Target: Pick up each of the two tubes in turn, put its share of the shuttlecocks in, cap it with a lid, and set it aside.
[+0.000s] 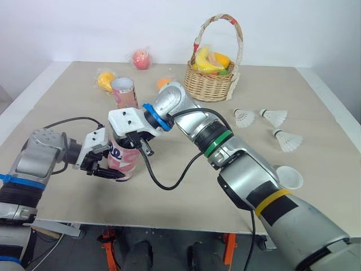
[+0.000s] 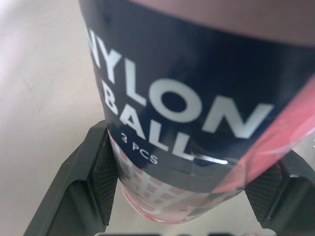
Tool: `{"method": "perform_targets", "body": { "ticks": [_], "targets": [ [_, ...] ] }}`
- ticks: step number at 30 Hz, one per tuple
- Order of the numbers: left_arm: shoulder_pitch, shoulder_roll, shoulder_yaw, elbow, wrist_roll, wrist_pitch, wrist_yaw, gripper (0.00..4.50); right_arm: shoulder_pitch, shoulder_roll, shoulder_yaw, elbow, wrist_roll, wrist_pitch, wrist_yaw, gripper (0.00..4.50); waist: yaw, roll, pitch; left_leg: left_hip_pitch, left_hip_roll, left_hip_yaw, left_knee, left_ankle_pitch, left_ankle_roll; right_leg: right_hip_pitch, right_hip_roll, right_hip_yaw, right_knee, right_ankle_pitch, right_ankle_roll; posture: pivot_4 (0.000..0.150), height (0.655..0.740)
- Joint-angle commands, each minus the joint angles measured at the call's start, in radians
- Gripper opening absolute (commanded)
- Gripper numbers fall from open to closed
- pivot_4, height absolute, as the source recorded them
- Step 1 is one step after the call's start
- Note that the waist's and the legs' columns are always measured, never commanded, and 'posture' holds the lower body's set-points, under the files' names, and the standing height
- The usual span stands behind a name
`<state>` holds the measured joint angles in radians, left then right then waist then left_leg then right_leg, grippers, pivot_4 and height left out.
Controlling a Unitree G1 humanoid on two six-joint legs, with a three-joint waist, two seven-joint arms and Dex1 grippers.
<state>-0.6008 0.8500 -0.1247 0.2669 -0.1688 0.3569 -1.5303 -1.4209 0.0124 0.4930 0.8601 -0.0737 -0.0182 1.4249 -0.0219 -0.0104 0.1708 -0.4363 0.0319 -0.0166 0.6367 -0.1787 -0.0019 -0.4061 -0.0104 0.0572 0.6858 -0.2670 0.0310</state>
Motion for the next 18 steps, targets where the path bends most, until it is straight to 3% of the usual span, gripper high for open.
{"method": "perform_targets", "body": {
  "ticks": [1,5,10,15,18],
  "targets": [
    [0.0,-0.025,-0.03,-0.019,-0.001,0.001,0.014,3.13,-0.035,-0.02,-0.068,-0.055,0.067,0.038,0.082,0.02,0.001,0.0,0.0,0.0,0.0,0.0,0.0,0.0,0.0,0.0,0.0,0.0,0.0,0.0,0.0,0.15,0.74],
    [0.001,-0.03,-0.031,-0.016,-0.001,0.0,0.015,3.13,-0.047,-0.16,-0.123,-0.124,0.154,0.082,0.185,0.02,0.006,-0.001,0.001,-0.001,-0.002,-0.003,0.0,0.002,-0.003,0.001,-0.003,-0.004,0.0,0.0,0.001,0.15,0.74],
    [0.004,-0.032,-0.033,-0.018,-0.002,-0.001,0.017,3.13,0.0,-0.363,-0.132,-0.259,0.219,0.085,0.19,0.02,0.004,-0.001,0.001,-0.001,-0.005,-0.002,0.0,0.002,-0.004,0.002,-0.006,-0.003,0.0,0.0,0.003,0.15,0.74],
    [0.005,-0.036,-0.035,-0.018,-0.003,-0.002,0.017,3.13,0.098,-0.503,-0.238,-0.401,0.263,0.168,0.137,0.02,0.004,-0.001,0.001,-0.001,-0.005,-0.003,-0.001,0.002,-0.004,0.002,-0.006,-0.004,0.0,-0.001,0.002,0.15,0.74],
    [0.007,-0.04,-0.036,-0.018,-0.004,-0.005,0.017,3.13,0.226,-0.606,-0.307,-0.536,0.297,0.282,0.086,1.08,0.005,-0.001,0.001,-0.001,-0.005,-0.003,0.0,0.002,-0.004,0.003,-0.008,-0.004,-0.001,-0.001,0.003,0.15,0.74]
  ]
}}
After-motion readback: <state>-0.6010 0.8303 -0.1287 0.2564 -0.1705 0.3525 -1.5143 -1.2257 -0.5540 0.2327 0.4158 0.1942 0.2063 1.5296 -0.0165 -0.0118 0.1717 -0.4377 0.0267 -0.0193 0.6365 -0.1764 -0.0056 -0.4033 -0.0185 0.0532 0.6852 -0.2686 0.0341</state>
